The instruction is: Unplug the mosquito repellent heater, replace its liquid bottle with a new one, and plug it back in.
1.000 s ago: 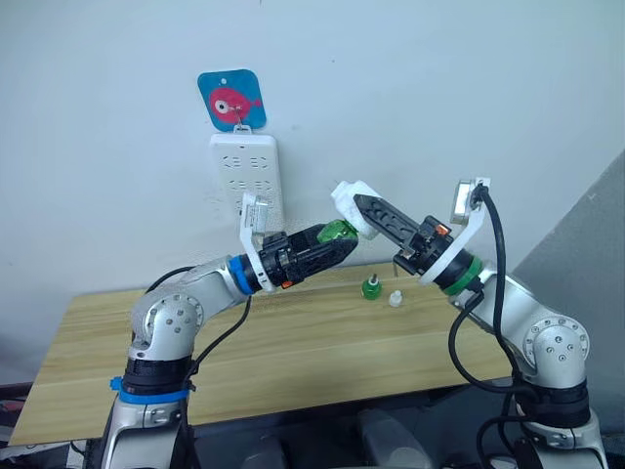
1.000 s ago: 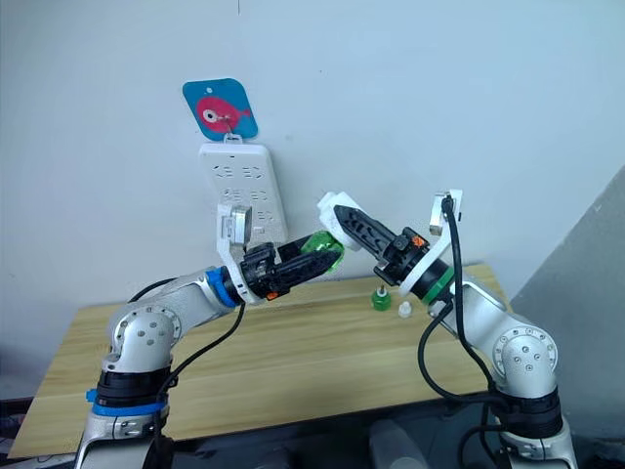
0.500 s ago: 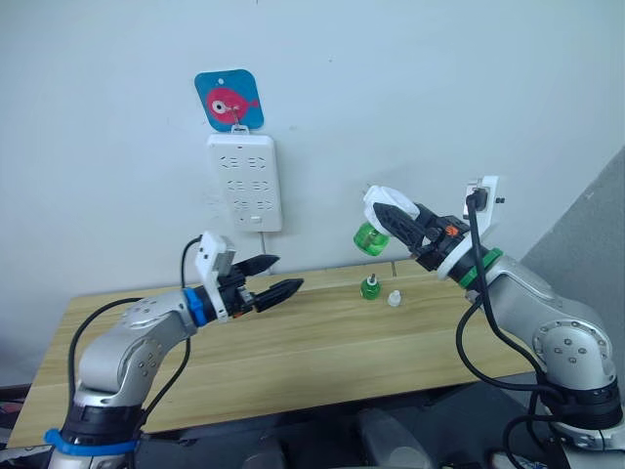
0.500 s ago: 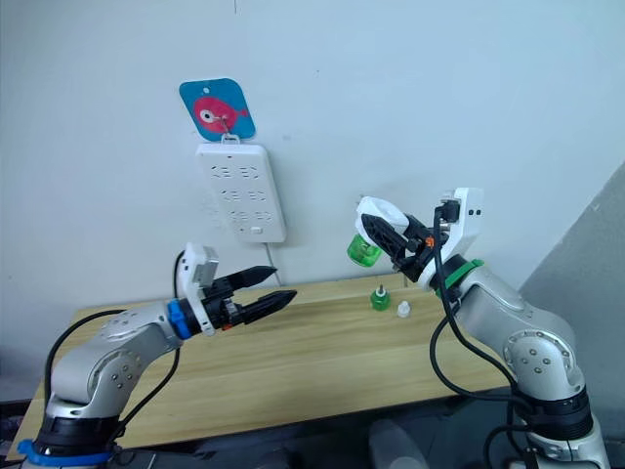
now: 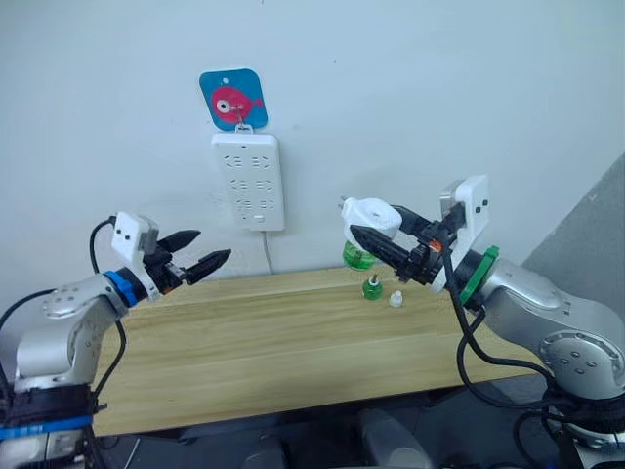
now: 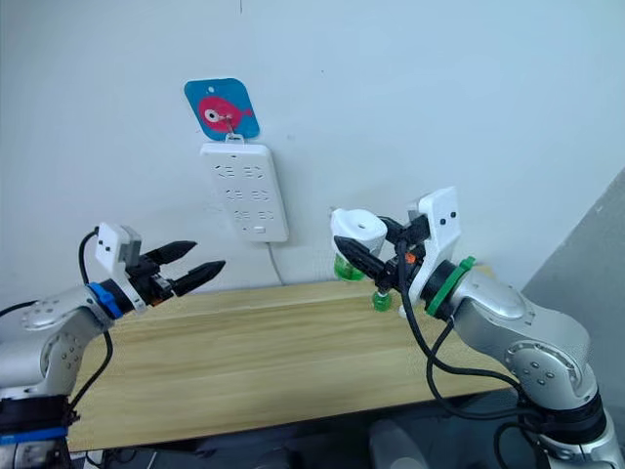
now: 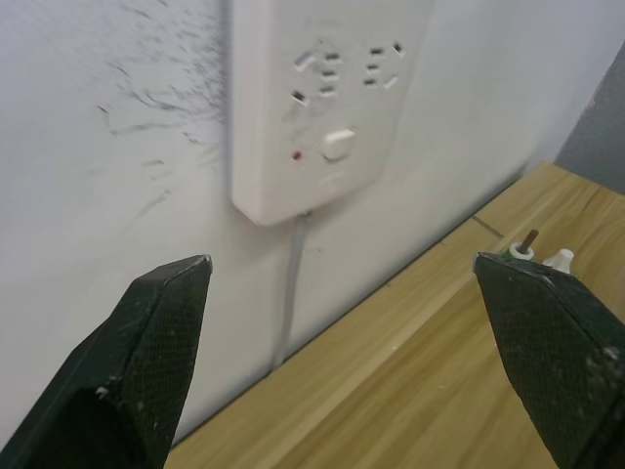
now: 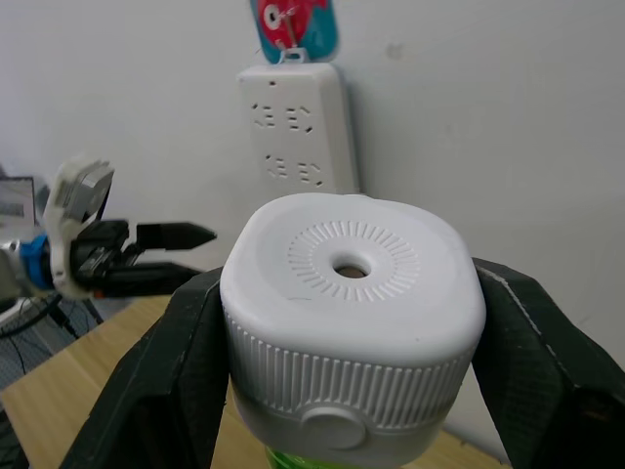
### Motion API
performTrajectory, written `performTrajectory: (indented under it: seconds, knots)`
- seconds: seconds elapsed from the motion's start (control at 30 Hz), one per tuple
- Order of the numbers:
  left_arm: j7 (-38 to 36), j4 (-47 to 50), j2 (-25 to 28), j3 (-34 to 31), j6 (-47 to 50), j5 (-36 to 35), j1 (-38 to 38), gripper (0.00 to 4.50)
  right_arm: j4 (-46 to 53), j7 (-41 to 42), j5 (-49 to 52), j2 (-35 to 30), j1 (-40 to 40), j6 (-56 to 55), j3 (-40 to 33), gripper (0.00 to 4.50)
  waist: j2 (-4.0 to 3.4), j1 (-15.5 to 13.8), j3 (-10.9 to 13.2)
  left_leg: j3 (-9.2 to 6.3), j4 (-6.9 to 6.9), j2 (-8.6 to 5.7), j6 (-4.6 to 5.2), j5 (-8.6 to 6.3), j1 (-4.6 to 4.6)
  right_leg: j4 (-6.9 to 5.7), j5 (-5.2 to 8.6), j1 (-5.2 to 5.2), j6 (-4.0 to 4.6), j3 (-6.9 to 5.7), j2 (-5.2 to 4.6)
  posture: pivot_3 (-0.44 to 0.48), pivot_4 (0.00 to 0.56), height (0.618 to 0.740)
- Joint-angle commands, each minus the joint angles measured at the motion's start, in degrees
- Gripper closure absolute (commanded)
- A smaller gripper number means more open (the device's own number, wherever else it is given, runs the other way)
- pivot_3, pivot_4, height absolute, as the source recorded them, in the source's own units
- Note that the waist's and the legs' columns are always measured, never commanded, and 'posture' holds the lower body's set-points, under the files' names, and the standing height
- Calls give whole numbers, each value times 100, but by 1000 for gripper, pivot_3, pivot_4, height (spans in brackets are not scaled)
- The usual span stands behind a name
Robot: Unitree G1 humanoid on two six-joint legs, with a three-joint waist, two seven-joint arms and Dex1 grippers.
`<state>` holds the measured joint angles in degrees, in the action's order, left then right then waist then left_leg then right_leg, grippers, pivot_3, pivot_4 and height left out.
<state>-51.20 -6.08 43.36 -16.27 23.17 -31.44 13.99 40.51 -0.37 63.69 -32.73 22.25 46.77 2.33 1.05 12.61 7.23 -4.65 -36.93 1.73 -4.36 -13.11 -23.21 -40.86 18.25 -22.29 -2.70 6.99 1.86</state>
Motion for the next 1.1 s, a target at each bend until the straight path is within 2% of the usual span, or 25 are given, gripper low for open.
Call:
performTrajectory:
  seconds: [0.03,0.47,0.87,1.1]
  knots:
    - [-269,-464,123,14,-257,157,488,6,270,82,-76,0,102,28,-31,1460,0,2,0,0,0,0,0,0,0,0,0,0,0,0,0,-233,84,710]
    - [-583,-1674,-115,646,-422,738,2111,6,428,126,-212,53,-12,180,-26,1460,5,19,4,-6,-1,0,0,0,-6,0,0,-2,0,-4,0,-260,94,710]
    - [-899,-2365,-424,930,-622,1016,2823,6,557,48,-253,58,-118,236,-37,1460,6,37,4,-11,-4,-2,0,0,-7,0,0,0,0,-9,0,-293,92,710]
    - [-1465,-2115,-414,1035,-160,854,3038,6,581,64,-305,89,-148,236,30,1460,8,47,6,-17,-4,-4,0,0,-17,3,0,-3,-1,-14,-1,-299,89,710]
